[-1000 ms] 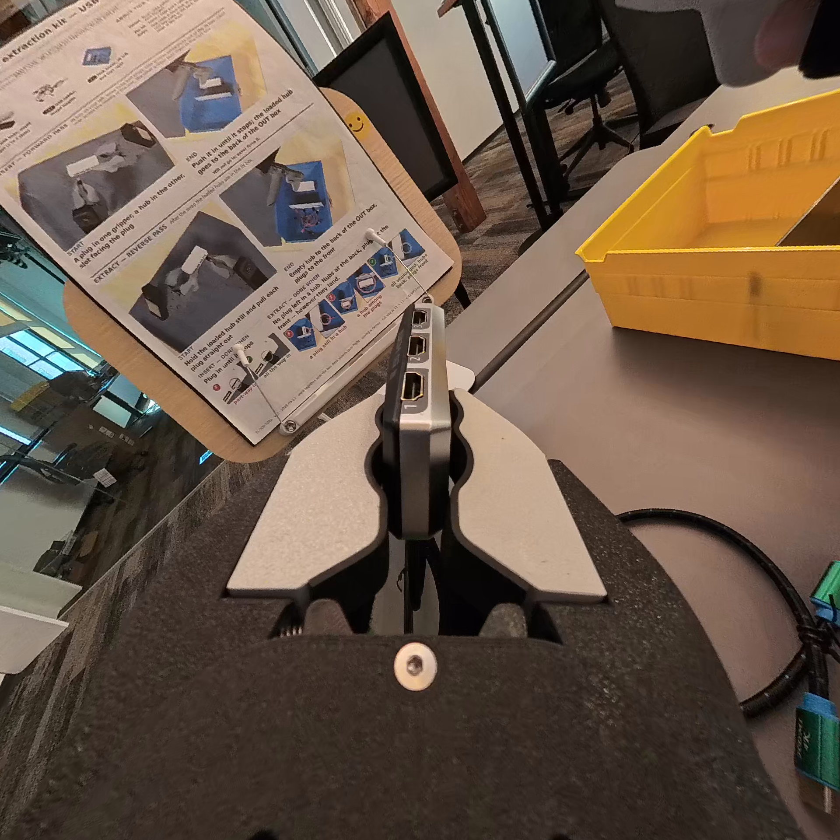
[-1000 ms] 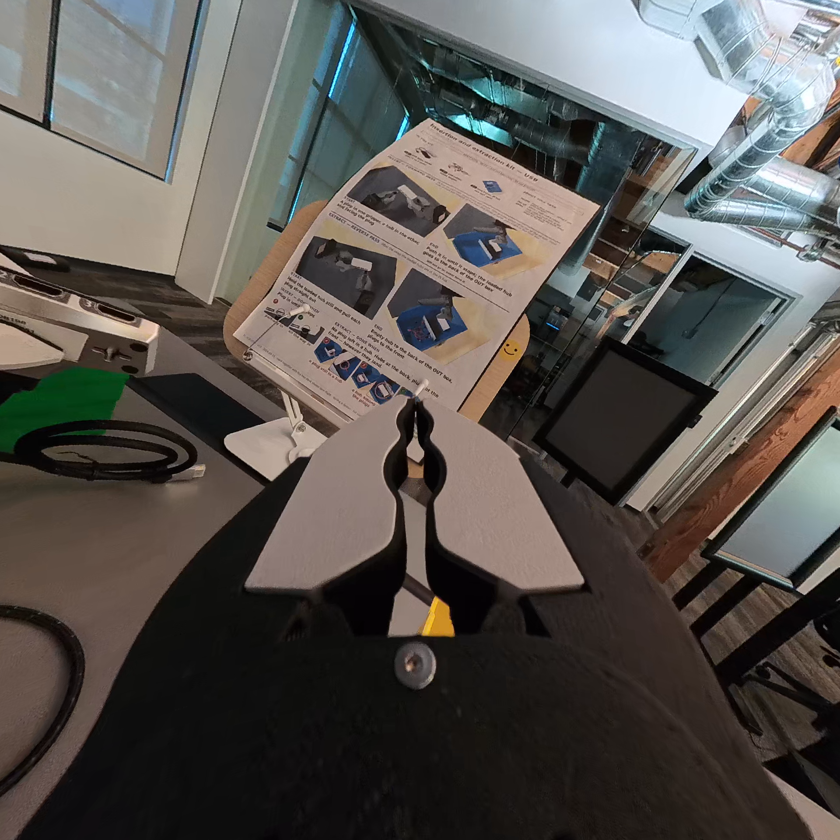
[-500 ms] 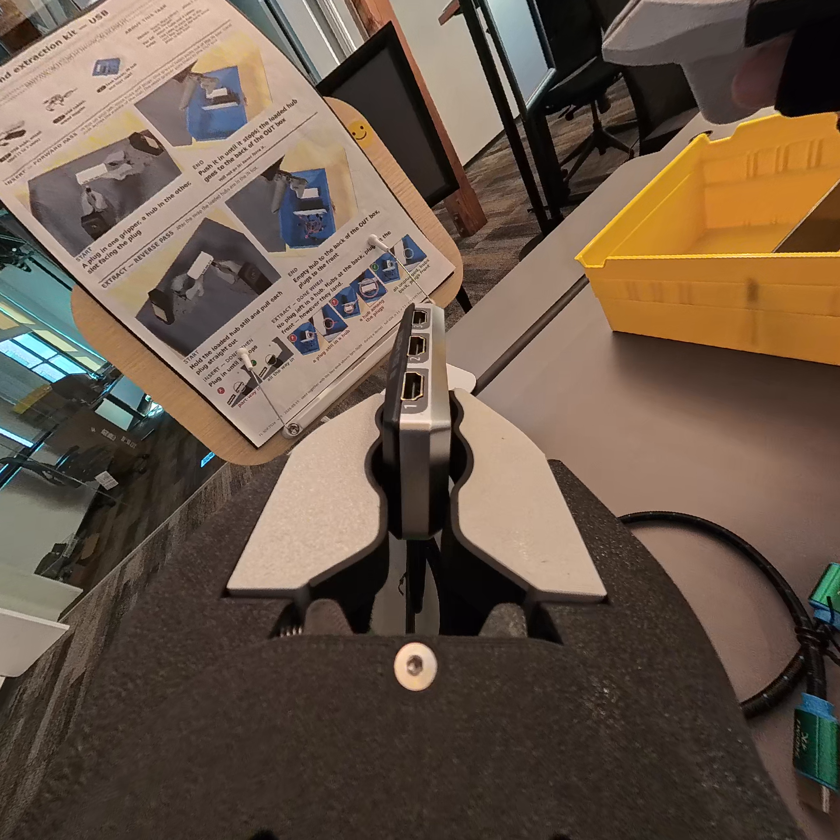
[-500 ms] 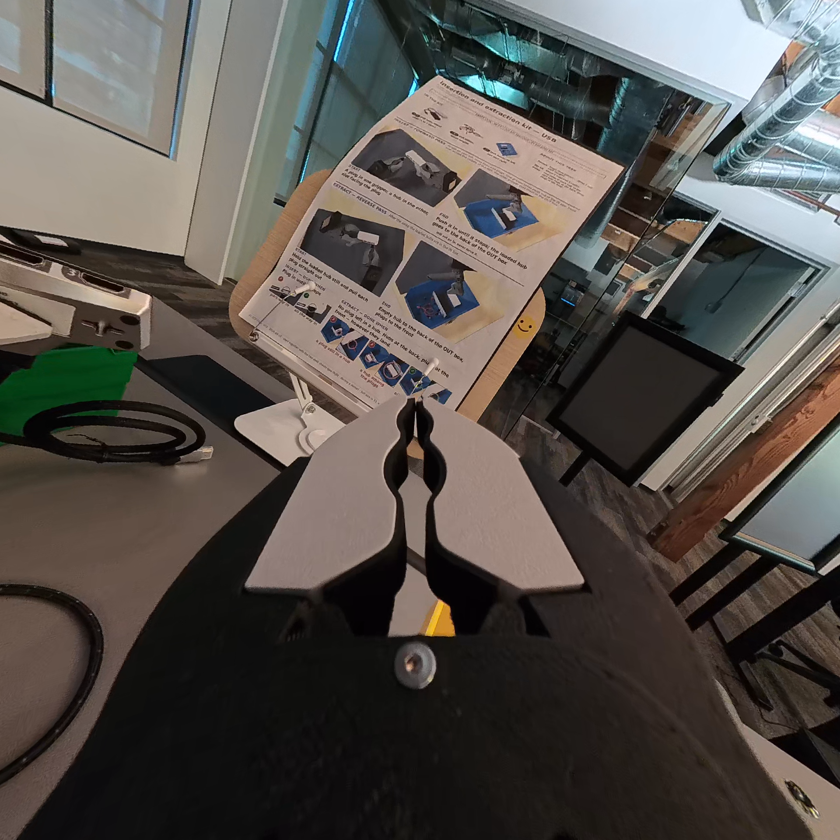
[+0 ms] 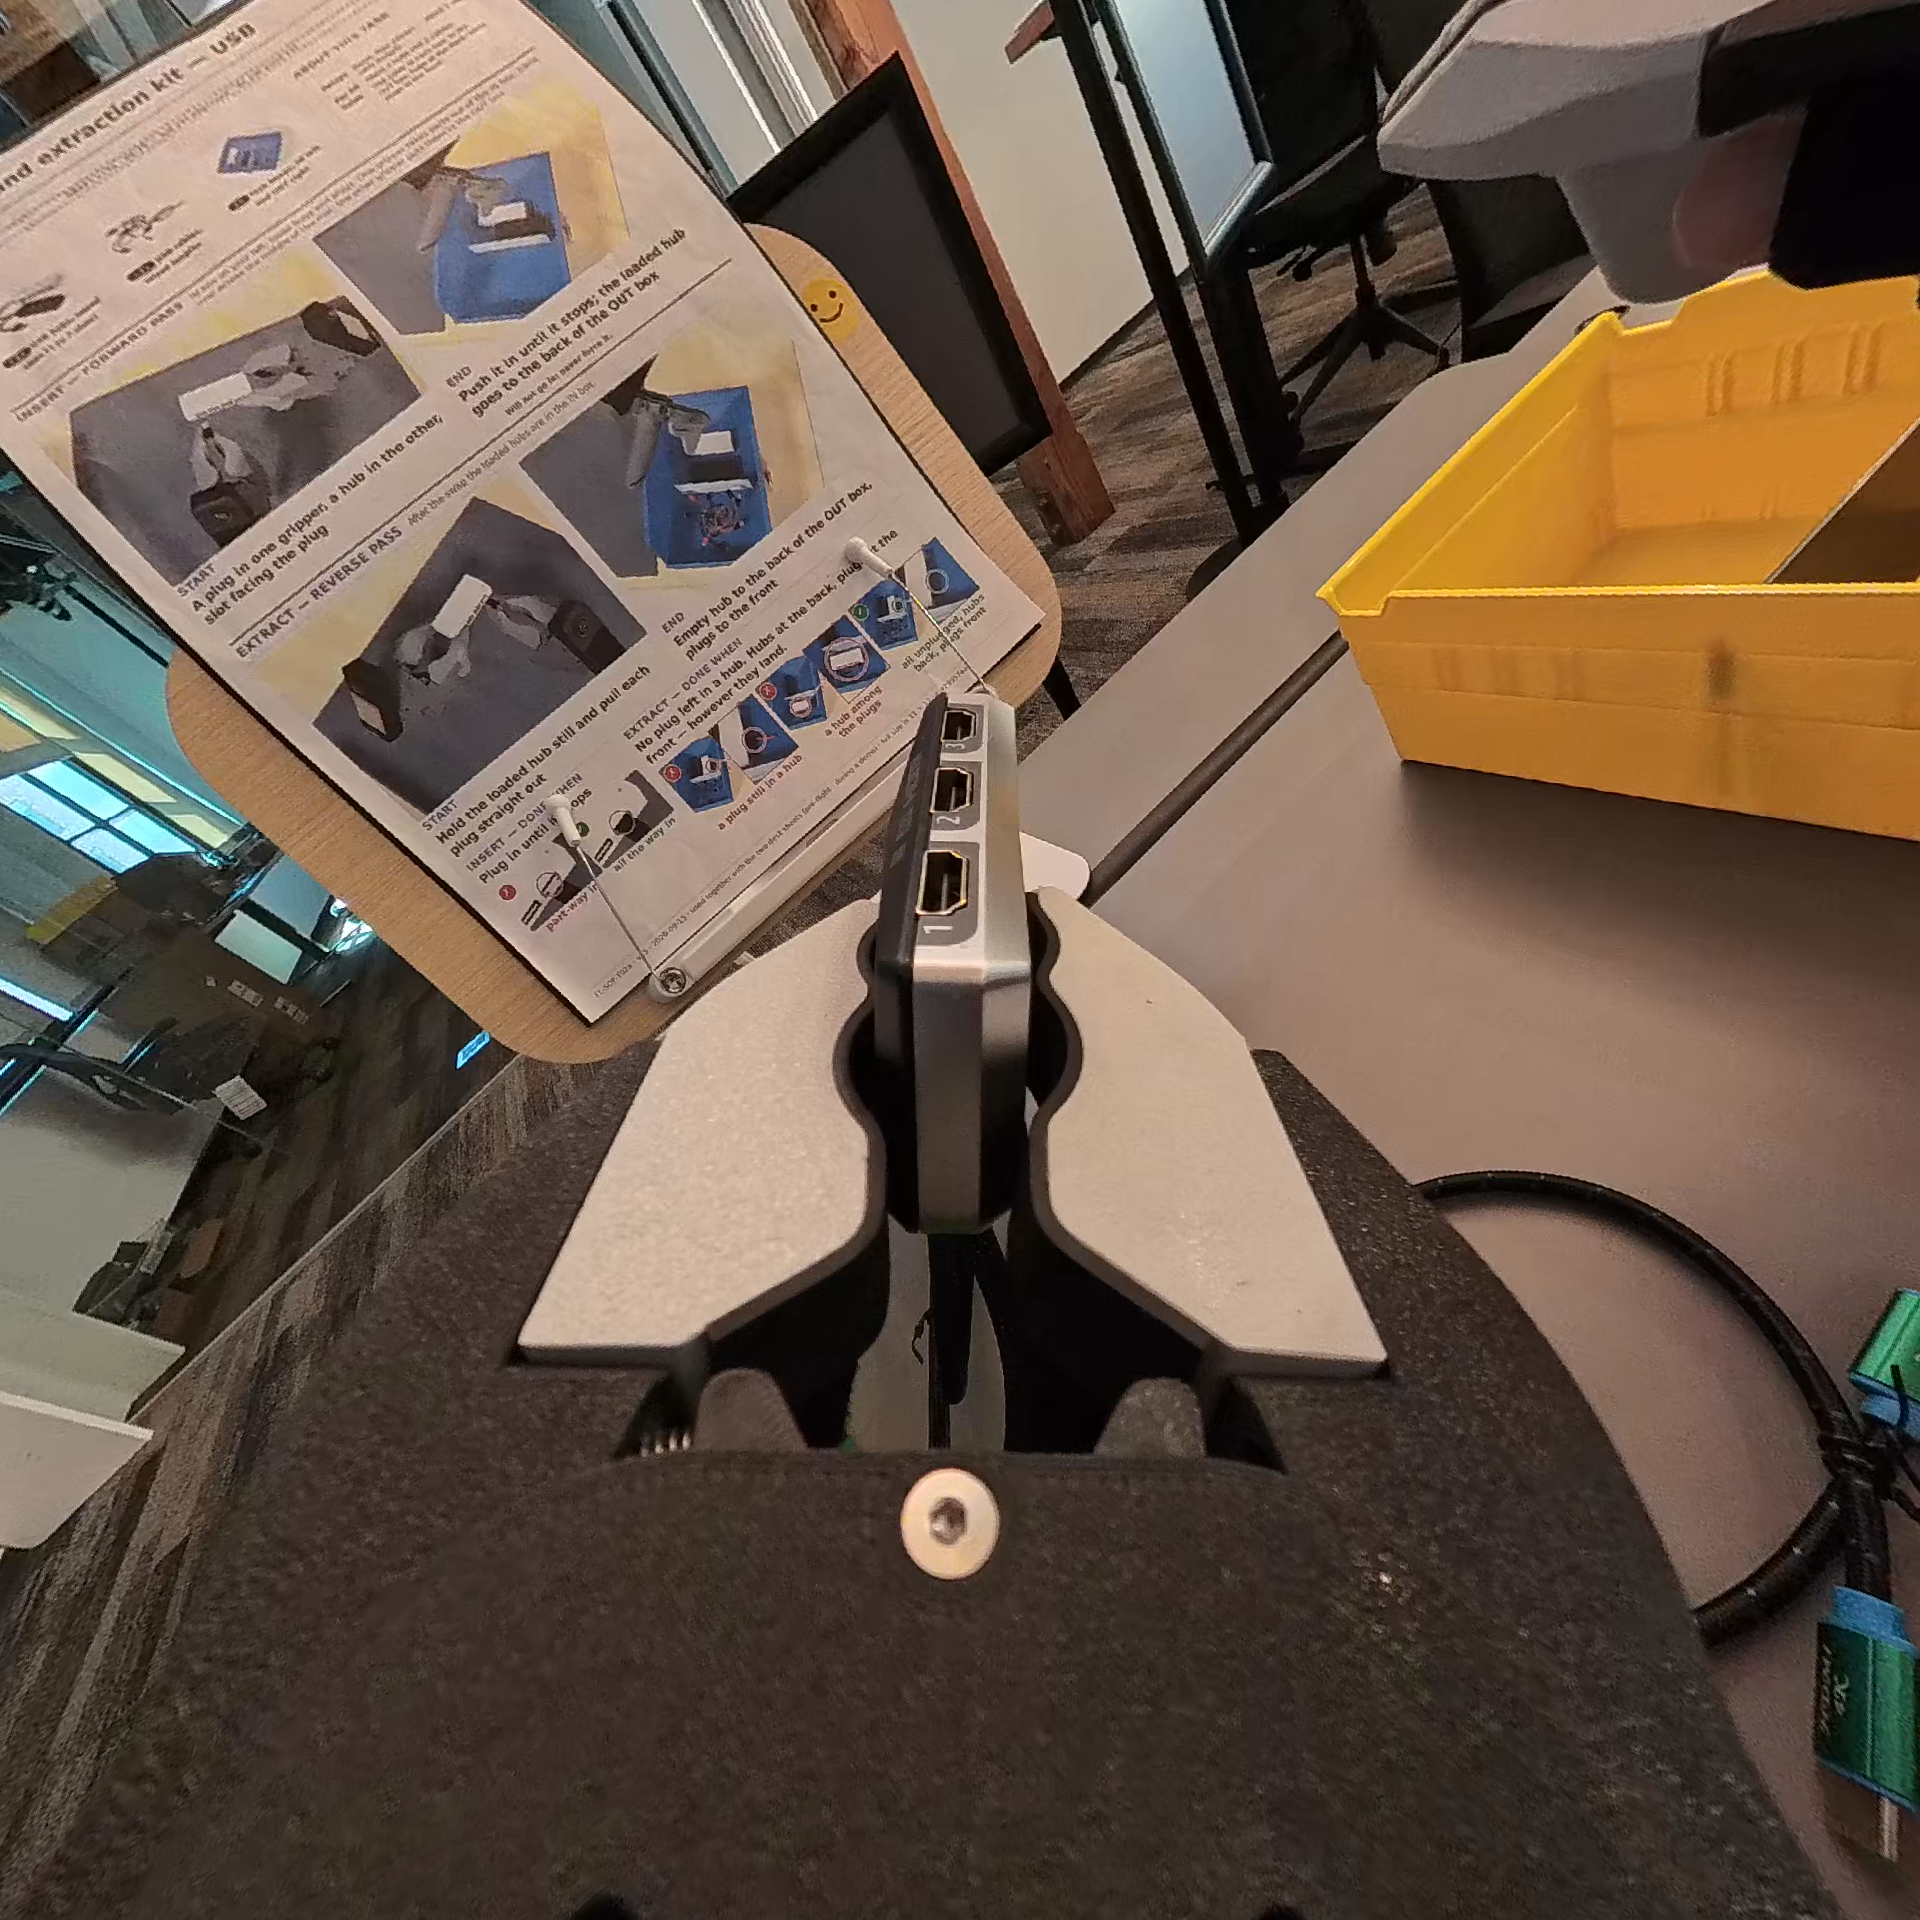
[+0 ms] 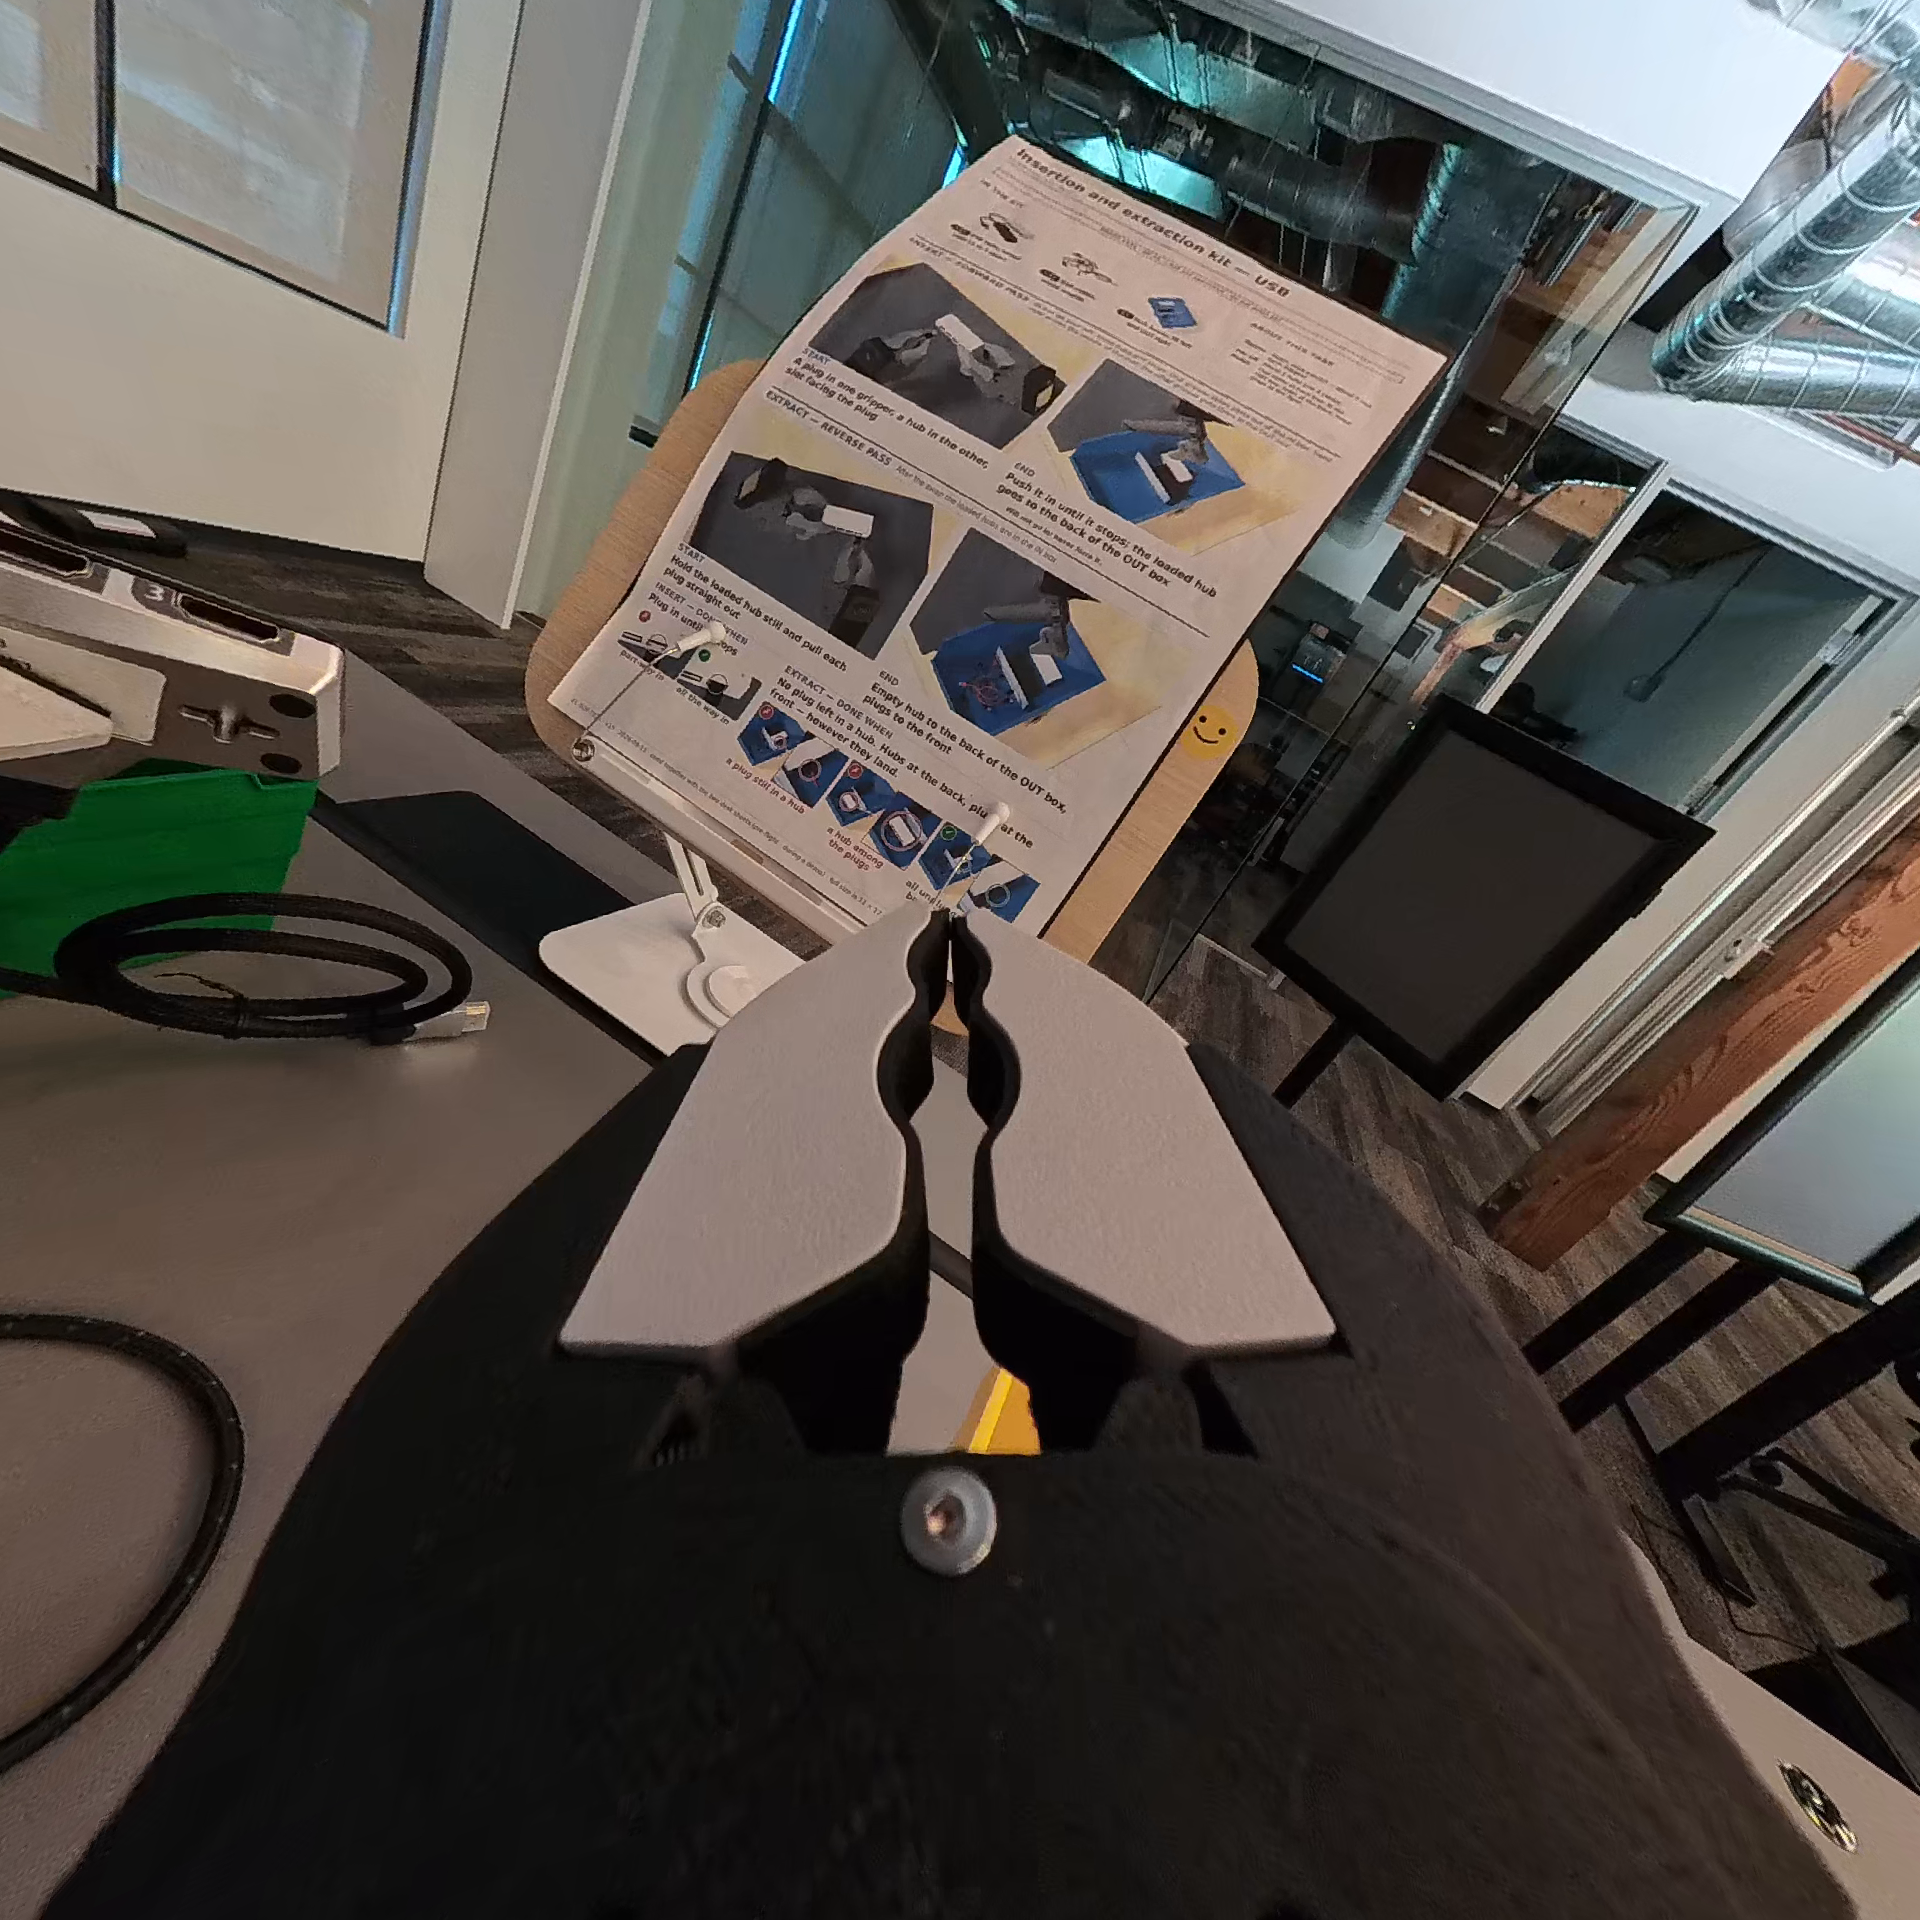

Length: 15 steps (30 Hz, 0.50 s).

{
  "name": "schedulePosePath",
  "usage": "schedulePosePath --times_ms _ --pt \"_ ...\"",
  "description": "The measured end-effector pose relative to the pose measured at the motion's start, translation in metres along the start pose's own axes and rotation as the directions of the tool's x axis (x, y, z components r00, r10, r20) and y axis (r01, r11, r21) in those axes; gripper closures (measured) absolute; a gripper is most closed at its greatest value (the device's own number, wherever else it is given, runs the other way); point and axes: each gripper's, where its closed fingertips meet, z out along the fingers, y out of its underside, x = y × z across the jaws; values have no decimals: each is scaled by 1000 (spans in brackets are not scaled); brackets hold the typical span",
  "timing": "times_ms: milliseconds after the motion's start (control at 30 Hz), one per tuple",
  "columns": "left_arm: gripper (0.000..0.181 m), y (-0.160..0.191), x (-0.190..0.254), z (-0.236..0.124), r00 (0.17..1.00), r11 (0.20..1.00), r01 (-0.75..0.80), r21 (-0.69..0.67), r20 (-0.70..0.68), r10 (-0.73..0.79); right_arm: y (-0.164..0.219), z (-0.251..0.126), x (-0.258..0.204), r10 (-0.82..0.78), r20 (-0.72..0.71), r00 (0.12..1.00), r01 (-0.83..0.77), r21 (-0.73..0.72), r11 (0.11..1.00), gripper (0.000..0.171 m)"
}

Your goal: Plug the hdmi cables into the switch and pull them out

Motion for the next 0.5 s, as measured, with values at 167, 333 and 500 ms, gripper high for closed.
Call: schedulePosePath --times_ms 167,333,500 --pt "159 0 0 0 1000 1000 0 0 1 0 0 0 -2 -6 4 1000 6 -4 1000 170" --pt "159 0 -1 0 1000 1000 0 -1 3 0 2 1 -3 -12 7 1000 12 -12 1000 170" --pt "159 0 -1 0 1000 1000 1 -3 2 -1 3 2 -5 -16 9 1000 16 -18 1000 170"
